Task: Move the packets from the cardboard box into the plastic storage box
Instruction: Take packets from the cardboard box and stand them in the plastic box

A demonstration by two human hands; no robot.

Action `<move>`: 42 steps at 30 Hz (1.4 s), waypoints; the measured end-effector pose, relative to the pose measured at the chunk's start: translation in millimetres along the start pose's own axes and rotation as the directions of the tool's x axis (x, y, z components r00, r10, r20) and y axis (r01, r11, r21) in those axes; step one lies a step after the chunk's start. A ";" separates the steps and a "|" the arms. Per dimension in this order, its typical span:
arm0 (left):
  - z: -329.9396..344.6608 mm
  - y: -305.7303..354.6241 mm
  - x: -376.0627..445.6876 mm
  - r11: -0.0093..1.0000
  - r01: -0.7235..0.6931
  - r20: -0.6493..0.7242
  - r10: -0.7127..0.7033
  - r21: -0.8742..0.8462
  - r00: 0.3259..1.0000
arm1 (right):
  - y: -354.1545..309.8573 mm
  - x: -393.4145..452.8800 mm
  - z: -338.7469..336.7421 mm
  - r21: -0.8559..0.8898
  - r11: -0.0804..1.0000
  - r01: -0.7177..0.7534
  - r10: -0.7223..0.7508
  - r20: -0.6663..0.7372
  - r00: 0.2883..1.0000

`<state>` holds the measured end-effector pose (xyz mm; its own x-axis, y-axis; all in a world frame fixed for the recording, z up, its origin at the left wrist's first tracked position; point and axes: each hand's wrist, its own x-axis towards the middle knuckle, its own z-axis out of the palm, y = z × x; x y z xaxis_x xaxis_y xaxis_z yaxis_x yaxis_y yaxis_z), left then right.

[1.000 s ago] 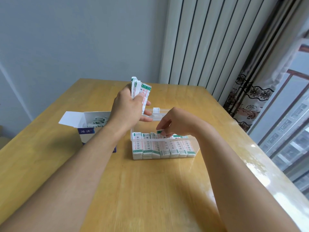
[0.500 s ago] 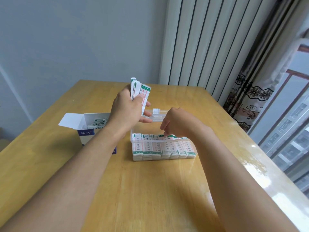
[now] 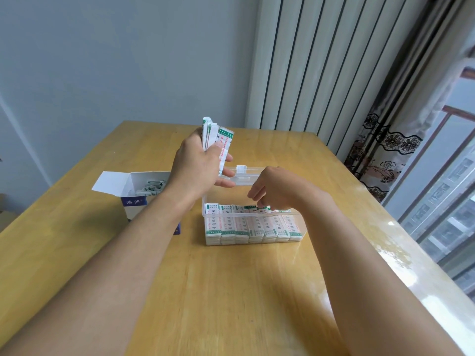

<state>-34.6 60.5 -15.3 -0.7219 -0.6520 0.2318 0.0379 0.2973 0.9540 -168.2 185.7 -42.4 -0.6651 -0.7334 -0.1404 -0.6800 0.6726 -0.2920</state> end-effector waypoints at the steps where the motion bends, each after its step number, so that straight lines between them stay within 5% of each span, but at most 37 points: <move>1: 0.0 0.1 0.1 1.000 0.001 -0.001 -0.001 -0.001 1.000 | 3.3 0.5 -0.7 -0.016 1.000 -0.018 0.018 -0.005 1.000; 25: 1.6 0.8 -2.1 1.000 0.024 0.040 -0.023 -0.018 0.999 | 5.1 -3.7 -5.0 -0.109 0.990 -0.085 0.090 0.040 0.995; 28: 2.2 1.0 -2.6 0.997 0.052 0.070 -0.048 -0.059 0.996 | 8.7 -13.9 -24.2 -0.011 0.997 -0.081 0.079 -0.078 0.994; 32: 4.5 2.4 -6.3 0.974 0.145 0.180 -0.114 -0.173 0.977 | 2.8 -33.6 -52.8 0.250 0.962 0.107 0.014 -0.438 0.899; 35: 6.2 5.0 -7.6 0.952 0.214 0.281 -0.149 -0.218 0.948 | -11.3 -38.6 -53.4 0.389 0.882 0.265 -0.060 -0.466 0.883; 42: 1.4 5.0 -11.1 0.852 0.374 0.463 -0.181 -0.367 0.867 | -12.8 -34.8 -46.0 0.431 0.856 0.284 -0.027 -0.512 0.859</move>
<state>-27.4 70.2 -13.4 -0.9532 -0.2963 -0.0597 0.0161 -0.2470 0.9689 -150.5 207.1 9.8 -0.7106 -0.5976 0.3715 -0.6381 0.3248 -0.6980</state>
